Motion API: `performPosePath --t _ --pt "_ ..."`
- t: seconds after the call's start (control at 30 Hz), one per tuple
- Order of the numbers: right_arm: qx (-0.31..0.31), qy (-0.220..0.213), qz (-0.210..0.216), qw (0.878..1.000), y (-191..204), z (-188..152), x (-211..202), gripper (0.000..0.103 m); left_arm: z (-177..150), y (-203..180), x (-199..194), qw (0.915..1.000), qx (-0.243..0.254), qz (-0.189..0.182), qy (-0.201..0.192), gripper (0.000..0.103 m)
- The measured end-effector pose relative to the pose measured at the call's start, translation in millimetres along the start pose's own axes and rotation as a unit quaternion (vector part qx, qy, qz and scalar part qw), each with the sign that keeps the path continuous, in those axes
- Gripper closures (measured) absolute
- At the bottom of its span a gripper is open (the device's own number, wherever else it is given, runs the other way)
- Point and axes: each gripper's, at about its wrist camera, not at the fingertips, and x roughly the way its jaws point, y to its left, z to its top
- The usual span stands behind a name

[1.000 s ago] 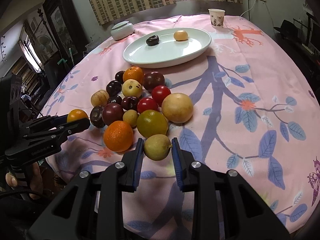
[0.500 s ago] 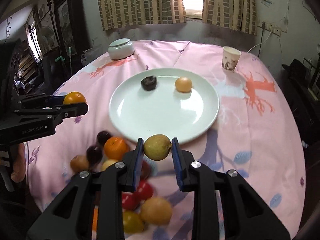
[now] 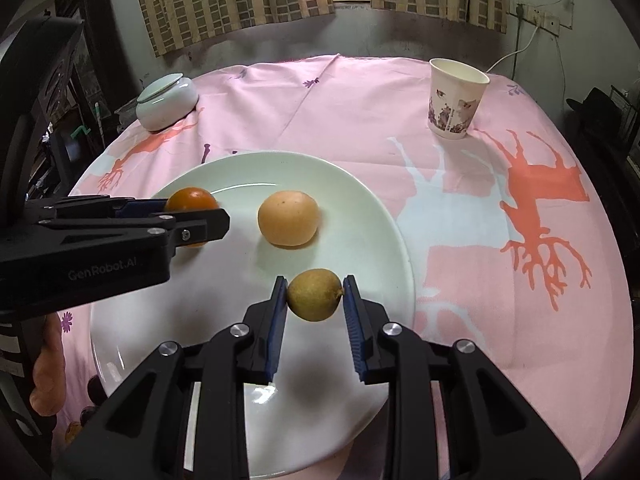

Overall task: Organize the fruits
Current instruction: 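Lower both held fruits onto the white plate and open both tools, then move both open tools back over the fruit pile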

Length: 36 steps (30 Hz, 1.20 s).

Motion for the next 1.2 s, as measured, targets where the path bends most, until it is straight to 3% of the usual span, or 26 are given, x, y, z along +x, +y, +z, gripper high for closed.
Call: performPosePath --t 0.37,0.43,0.47,0.5,0.6,0.67,0.73,0.8,0.87,0.97,1.07,1.2 --pt "-0.012 0.005 -0.014 1.000 7 13 16 0.074 12 8 13 0.9998 -0.015 0.009 0.004 0.059" --pt "-0.020 0.007 -0.026 0.999 9 15 20 0.067 15 9 11 0.9998 -0.019 0.011 -0.002 0.047" --pt "-0.021 0.003 -0.035 0.999 9 16 19 0.044 16 11 7 0.9997 -0.022 0.010 -0.005 0.039" --pt "-0.023 -0.004 -0.044 0.999 10 17 16 0.037 17 13 1 0.9996 -0.026 0.004 -0.009 0.035" --pt "-0.030 -0.012 -0.046 0.998 12 17 -1 0.037 14 19 -26 0.9994 -0.024 -0.002 -0.027 0.032" --pt "-0.028 -0.020 -0.038 0.999 14 12 -22 0.036 3 27 -54 0.9987 -0.027 -0.003 -0.043 0.022" --pt "-0.027 -0.028 -0.027 0.999 18 2 -47 0.033 -15 34 -82 0.9979 -0.029 -0.006 -0.058 0.018" --pt "-0.032 -0.033 -0.014 0.999 27 -16 -71 0.014 -41 40 -108 0.9968 -0.026 -0.004 -0.076 0.014" --pt "-0.041 -0.032 0.003 0.999 39 -40 -88 0.003 -73 48 -129 0.9950 -0.028 0.006 -0.095 0.010" --pt "-0.056 -0.011 0.014 0.998 58 -92 -107 0.002 -131 63 -149 0.9923 -0.044 0.031 -0.112 0.006" --pt "-0.032 -0.005 0.027 0.999 66 -148 -124 0.002 -193 75 -159 0.9897 -0.072 0.045 -0.115 0.006" --pt "0.016 -0.024 0.020 0.999 68 -203 -147 0.002 -255 75 -159 0.9868 -0.055 0.107 -0.108 0.006"
